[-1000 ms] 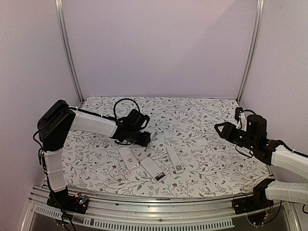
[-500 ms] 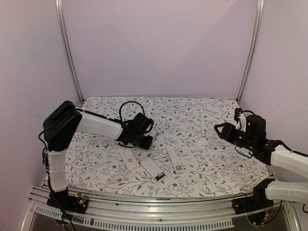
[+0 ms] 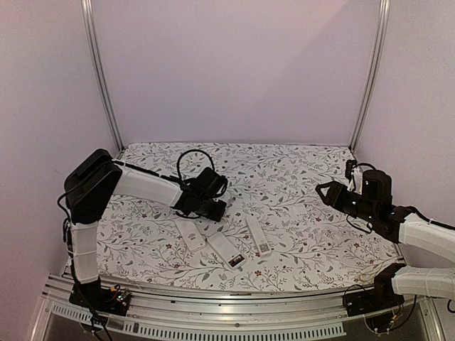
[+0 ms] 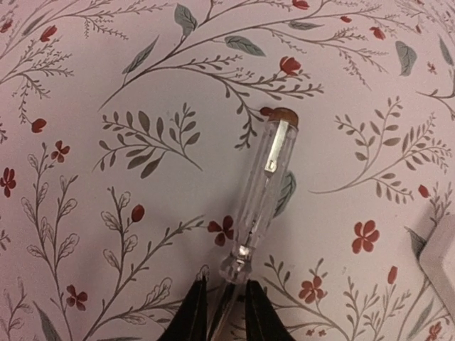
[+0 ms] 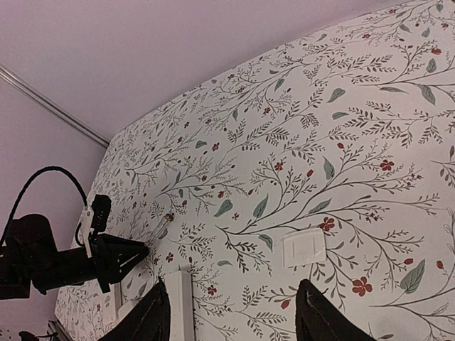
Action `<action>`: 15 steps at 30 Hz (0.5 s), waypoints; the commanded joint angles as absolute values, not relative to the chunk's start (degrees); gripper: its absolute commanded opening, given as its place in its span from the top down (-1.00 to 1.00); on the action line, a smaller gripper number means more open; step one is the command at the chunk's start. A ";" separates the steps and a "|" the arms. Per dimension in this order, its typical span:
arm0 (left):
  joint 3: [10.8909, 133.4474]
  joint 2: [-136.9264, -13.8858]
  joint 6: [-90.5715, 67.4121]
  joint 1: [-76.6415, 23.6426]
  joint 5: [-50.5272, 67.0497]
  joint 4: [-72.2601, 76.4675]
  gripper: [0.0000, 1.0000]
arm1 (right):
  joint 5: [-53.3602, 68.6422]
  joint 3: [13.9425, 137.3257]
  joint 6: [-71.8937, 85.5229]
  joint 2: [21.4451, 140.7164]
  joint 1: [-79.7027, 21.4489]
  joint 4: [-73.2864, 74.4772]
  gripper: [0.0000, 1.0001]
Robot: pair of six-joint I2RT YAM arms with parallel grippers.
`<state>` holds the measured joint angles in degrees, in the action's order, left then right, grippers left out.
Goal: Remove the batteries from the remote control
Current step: Pick up the screwdriver from the center of the board.
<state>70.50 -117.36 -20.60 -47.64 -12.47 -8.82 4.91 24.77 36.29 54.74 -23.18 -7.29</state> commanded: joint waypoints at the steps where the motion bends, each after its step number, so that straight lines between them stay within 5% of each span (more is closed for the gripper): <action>1: 71.19 -118.83 -20.27 -48.53 -11.98 -10.72 0.69 | 4.04 24.13 36.56 55.17 -23.03 -8.44 -0.18; 15: 69.55 -115.66 -21.18 -48.53 -13.32 -10.33 0.99 | 4.26 23.89 36.91 54.61 -23.03 -8.36 -0.18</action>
